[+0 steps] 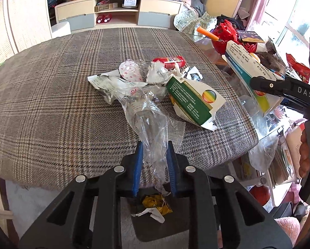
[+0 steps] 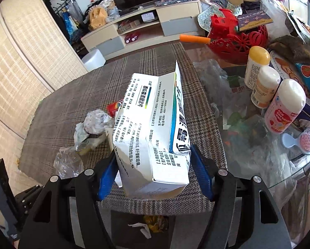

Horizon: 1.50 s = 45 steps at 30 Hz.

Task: Collect trash
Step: 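Carry the plastic bag and box to the bin and release them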

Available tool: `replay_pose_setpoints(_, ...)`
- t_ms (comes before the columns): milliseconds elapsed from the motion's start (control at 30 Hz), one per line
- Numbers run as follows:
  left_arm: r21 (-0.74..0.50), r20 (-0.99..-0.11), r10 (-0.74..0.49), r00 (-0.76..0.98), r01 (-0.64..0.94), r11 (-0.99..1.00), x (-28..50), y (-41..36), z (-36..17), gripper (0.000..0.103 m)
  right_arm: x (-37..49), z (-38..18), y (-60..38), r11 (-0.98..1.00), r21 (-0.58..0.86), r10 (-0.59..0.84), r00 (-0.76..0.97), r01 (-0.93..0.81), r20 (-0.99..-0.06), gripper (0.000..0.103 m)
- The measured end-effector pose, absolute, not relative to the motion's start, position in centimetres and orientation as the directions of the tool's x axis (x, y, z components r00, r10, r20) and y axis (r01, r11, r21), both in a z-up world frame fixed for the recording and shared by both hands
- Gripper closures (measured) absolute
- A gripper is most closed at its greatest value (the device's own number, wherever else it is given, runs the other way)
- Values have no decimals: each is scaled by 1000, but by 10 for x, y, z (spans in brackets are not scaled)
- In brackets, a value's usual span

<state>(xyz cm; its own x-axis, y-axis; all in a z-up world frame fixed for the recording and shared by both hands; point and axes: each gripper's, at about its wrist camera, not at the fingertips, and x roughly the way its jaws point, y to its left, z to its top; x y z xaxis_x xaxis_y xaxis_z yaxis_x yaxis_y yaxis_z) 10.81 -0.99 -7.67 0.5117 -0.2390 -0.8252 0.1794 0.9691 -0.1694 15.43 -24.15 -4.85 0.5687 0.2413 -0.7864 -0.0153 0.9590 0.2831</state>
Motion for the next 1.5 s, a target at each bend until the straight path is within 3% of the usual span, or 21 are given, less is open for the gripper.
replay_pose_setpoints(433,-185,-811,-258,525,188,965,29,-2,-65,83,72,-28,-230,952,298,278,588,-67,-760,35)
replay_pose_setpoints(733,-217,-802,-303,515,220,951,-33,-6,-82,82,3,-44,-223,952,288,291,576,-100,-764,35)
replay_pose_setpoints(1100,-258,-843,-319,432,195,946,-65,-10,-148,82,-40,-122,-211,953,290,298,473,-91,-829,35)
replay_pose_setpoints(1500,-250,-900,-293,322,167,954,-38,-15,-225,82,-20,-210,-187,950,306,308,303,-56,-902,35)
